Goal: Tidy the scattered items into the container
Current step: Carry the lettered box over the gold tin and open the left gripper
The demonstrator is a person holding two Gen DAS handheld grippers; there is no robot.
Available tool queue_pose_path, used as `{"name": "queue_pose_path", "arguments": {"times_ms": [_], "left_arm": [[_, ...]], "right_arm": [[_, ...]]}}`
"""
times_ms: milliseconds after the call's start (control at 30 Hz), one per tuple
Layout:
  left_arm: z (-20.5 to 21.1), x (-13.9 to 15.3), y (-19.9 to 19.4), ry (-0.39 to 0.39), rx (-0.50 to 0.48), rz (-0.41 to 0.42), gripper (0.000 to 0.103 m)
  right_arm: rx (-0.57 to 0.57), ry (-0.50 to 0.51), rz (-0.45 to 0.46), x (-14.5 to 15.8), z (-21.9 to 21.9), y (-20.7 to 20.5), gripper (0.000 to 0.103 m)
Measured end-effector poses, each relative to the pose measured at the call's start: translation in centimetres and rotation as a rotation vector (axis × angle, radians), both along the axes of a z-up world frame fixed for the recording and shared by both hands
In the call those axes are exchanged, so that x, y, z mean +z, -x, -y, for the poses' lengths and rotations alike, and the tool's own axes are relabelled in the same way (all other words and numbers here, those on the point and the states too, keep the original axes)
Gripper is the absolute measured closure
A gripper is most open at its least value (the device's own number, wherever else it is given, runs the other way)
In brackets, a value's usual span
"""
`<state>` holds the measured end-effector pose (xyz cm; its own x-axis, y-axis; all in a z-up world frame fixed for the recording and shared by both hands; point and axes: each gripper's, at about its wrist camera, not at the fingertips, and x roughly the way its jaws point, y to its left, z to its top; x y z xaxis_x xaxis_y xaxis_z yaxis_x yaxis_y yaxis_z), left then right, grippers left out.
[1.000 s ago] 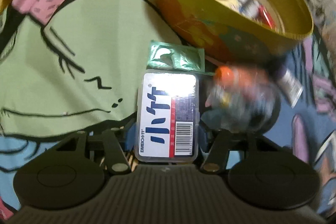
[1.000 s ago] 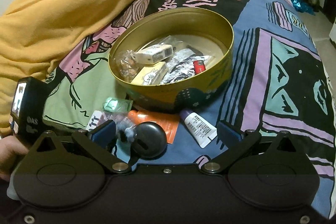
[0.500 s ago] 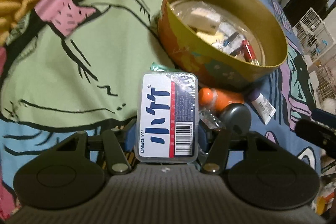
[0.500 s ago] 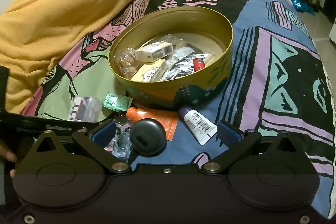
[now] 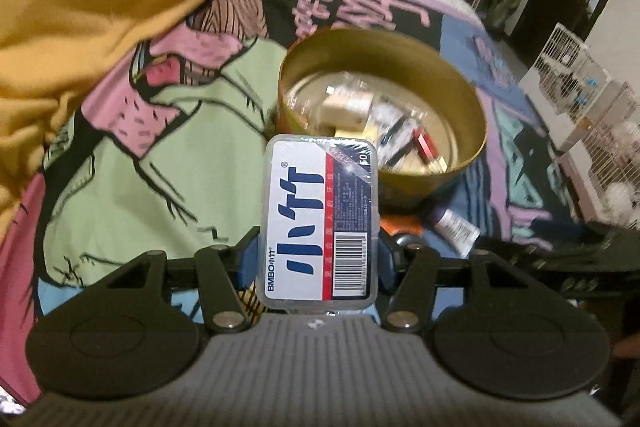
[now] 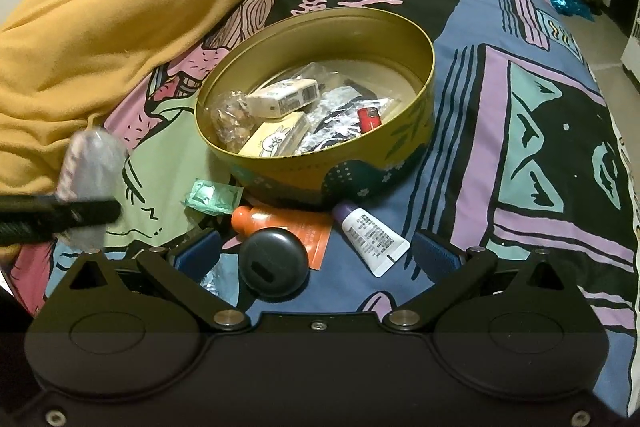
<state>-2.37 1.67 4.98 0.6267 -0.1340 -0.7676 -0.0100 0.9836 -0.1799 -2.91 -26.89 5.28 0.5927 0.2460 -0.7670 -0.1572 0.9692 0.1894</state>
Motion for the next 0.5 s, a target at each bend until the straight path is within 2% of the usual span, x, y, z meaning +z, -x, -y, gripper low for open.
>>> {"name": "queue_pose_path", "arguments": {"times_ms": [267,500], "left_arm": [[-0.2,4.3,-0.2,-0.023,-0.037,0.085,0.044],[0.3,6.3,-0.4,-0.026,-0.059,0.125,0.044]], "right_arm": [[-0.005,0.003,-0.009,-0.2,0.0,-0.1,0.0],[0.007,0.006,-0.019,-0.4,-0.3,-0.1,0.0]]}}
